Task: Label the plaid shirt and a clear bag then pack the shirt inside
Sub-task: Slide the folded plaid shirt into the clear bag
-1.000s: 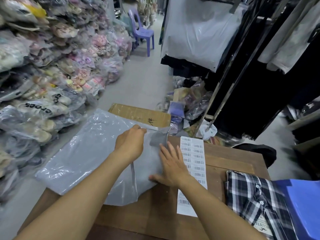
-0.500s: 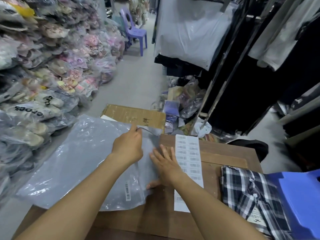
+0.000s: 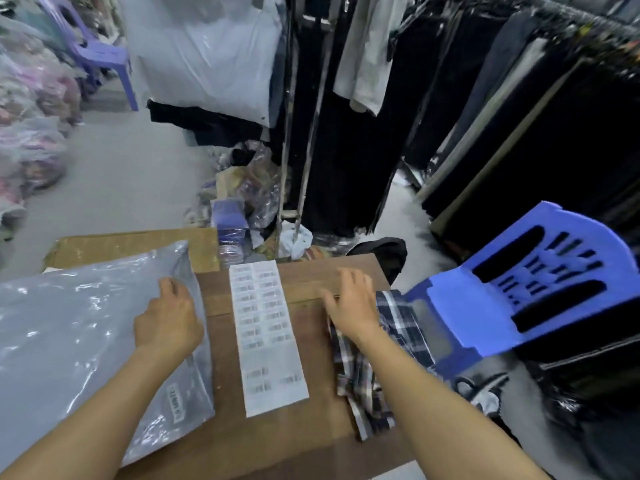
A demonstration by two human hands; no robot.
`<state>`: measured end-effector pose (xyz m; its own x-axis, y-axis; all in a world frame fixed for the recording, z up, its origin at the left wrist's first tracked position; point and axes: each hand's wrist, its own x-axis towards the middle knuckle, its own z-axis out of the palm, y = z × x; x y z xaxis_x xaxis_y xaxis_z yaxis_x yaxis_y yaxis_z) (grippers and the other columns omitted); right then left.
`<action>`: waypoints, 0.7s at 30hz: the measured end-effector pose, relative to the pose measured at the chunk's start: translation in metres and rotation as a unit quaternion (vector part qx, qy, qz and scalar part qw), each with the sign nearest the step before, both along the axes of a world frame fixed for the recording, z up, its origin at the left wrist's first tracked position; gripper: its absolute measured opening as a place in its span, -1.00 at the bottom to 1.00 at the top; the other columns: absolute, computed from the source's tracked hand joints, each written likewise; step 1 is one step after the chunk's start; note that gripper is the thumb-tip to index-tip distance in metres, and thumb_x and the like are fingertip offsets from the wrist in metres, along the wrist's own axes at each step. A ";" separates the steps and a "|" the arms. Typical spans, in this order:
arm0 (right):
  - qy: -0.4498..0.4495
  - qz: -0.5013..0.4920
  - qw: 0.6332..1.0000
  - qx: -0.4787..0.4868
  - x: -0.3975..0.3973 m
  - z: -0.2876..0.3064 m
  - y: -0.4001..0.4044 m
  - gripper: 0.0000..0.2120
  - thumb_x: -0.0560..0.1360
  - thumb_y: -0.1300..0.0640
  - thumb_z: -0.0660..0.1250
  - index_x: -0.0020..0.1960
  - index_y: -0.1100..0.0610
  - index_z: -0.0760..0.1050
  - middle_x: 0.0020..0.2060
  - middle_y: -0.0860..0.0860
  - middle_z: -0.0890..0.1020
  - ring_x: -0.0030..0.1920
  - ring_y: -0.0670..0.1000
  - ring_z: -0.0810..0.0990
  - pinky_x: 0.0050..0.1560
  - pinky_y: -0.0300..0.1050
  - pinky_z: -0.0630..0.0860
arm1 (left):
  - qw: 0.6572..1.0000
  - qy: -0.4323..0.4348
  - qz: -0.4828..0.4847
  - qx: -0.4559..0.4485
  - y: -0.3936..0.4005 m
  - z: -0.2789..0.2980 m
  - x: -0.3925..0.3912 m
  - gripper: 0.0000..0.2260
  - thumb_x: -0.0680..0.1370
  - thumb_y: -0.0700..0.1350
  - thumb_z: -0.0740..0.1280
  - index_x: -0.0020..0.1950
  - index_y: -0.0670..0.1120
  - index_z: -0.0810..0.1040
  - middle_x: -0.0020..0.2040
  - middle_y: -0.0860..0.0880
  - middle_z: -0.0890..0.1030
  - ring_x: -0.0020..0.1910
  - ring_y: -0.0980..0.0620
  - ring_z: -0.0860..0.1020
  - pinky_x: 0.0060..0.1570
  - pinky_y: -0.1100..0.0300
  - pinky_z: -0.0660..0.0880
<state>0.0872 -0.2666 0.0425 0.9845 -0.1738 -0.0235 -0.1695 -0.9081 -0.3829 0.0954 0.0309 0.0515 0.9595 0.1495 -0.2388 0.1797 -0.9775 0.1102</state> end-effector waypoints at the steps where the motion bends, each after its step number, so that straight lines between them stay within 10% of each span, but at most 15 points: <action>1: 0.013 -0.062 0.998 0.009 -0.006 -0.004 -0.019 -0.45 0.59 -0.12 0.22 0.48 0.14 0.29 0.44 0.12 0.36 0.45 0.18 0.23 0.43 0.11 0.29 | 1.000 0.005 0.000 0.004 -0.004 -0.003 0.001 -0.45 0.53 -0.06 0.35 0.42 -0.25 0.24 0.29 -0.15 0.27 0.12 -0.24 0.52 -0.17 -0.05 0.47; 9: 0.145 -0.300 0.940 0.077 -0.050 -0.027 -0.096 -0.18 0.54 -0.35 0.08 0.60 0.16 0.05 0.57 0.17 0.20 0.56 0.23 0.11 0.52 0.33 -0.04 | 0.999 0.033 0.007 0.009 -0.024 -0.017 0.008 -0.48 0.50 -0.12 0.28 0.41 -0.25 0.28 0.33 -0.14 0.31 0.18 -0.27 0.51 0.03 -0.10 0.50; 21: 0.131 -0.334 0.930 0.081 -0.054 -0.033 -0.099 -0.22 0.47 -0.40 0.20 0.41 0.19 0.36 0.40 0.15 0.45 0.43 0.27 0.35 0.38 0.31 0.25 | 0.998 0.057 0.002 0.029 -0.027 -0.018 0.010 -0.47 0.51 -0.10 0.27 0.43 -0.24 0.25 0.29 -0.13 0.32 0.17 -0.25 0.50 0.03 -0.11 0.52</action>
